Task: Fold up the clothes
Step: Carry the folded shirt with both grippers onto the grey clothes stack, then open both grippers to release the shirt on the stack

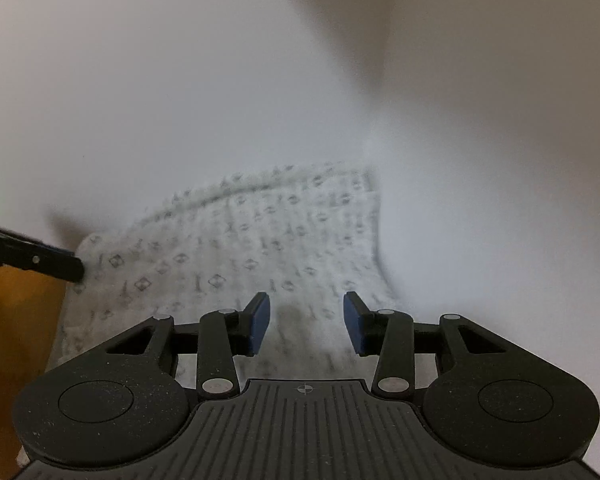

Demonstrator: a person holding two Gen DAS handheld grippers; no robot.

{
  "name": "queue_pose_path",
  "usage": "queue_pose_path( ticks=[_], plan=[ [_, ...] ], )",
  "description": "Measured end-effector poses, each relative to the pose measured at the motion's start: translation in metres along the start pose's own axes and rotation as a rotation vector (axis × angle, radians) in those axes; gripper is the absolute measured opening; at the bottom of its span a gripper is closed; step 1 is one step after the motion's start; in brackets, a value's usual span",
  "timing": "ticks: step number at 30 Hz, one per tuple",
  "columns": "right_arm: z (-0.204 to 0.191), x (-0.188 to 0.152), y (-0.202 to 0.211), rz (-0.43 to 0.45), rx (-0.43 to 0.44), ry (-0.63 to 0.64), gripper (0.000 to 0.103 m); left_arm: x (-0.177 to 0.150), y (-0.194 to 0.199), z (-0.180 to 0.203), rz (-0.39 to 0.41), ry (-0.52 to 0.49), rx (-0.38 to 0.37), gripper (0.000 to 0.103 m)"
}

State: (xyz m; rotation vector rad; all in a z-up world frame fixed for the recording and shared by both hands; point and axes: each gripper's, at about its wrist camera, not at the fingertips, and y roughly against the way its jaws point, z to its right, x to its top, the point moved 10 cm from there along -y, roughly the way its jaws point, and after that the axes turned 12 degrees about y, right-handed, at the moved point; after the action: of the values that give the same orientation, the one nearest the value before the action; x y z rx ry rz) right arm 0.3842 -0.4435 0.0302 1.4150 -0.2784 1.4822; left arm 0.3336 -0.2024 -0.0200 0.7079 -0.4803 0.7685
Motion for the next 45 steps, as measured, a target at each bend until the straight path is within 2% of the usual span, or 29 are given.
queue_pose_path(
  ticks=[4,8,11,13,20,21,22,23,24,27,30,31,32,33,35,40,42,45],
  plan=[
    [0.014,-0.033,0.041,0.019,-0.064,-0.112,0.046,-0.016,-0.014,0.011,-0.052,0.028,-0.043,0.053],
    [0.027,-0.066,0.052,-0.024,-0.105,-0.242,0.049,-0.05,-0.015,0.026,-0.087,-0.014,-0.066,0.059],
    [0.038,-0.083,0.053,-0.002,-0.114,-0.37,0.057,-0.062,-0.019,0.033,-0.081,-0.041,-0.06,0.062],
    [0.039,-0.084,0.048,0.006,-0.113,-0.404,0.058,-0.066,-0.022,0.035,-0.075,-0.037,-0.056,0.062],
    [0.045,-0.09,0.027,0.036,-0.107,-0.522,0.057,-0.076,-0.007,0.046,-0.055,-0.067,-0.034,0.062],
    [0.045,-0.091,0.024,0.04,-0.107,-0.539,0.055,-0.078,-0.006,0.048,-0.054,-0.075,-0.028,0.061],
    [0.046,-0.092,0.022,0.045,-0.106,-0.555,0.045,-0.08,-0.006,0.049,-0.052,-0.085,-0.022,0.06],
    [0.047,-0.093,0.019,0.049,-0.105,-0.572,0.039,-0.082,-0.006,0.051,-0.05,-0.096,-0.015,0.056],
    [0.048,-0.094,0.016,0.053,-0.104,-0.589,0.039,-0.084,-0.005,0.053,-0.048,-0.107,-0.008,0.053],
    [0.05,-0.096,0.008,0.067,-0.103,-0.636,0.044,-0.088,-0.004,0.056,-0.048,-0.105,0.007,0.052],
    [0.052,-0.086,0.021,0.106,-0.119,-0.605,0.047,-0.089,-0.007,0.057,-0.048,-0.113,0.021,0.049],
    [0.052,-0.082,0.025,0.119,-0.124,-0.595,0.044,-0.089,-0.009,0.057,-0.046,-0.114,0.025,0.045],
    [0.053,-0.079,0.029,0.132,-0.129,-0.584,0.027,-0.089,-0.011,0.058,-0.041,-0.12,0.03,0.027],
    [0.053,-0.075,0.033,0.145,-0.134,-0.574,0.02,-0.088,-0.01,0.059,-0.034,-0.129,0.033,0.019],
    [0.054,-0.068,0.042,0.171,-0.145,-0.553,0.017,-0.087,-0.008,0.065,-0.033,-0.146,0.019,0.014],
    [0.055,-0.05,0.064,0.233,-0.175,-0.495,0.016,-0.088,0.009,0.087,-0.027,-0.132,-0.03,0.014],
    [0.056,-0.052,0.064,0.187,-0.21,-0.445,0.017,-0.099,0.005,0.088,-0.088,-0.105,-0.042,0.02],
    [0.056,-0.066,0.052,0.078,-0.225,-0.429,0.026,-0.104,0.004,0.082,-0.105,-0.096,-0.04,0.028]
  ],
)
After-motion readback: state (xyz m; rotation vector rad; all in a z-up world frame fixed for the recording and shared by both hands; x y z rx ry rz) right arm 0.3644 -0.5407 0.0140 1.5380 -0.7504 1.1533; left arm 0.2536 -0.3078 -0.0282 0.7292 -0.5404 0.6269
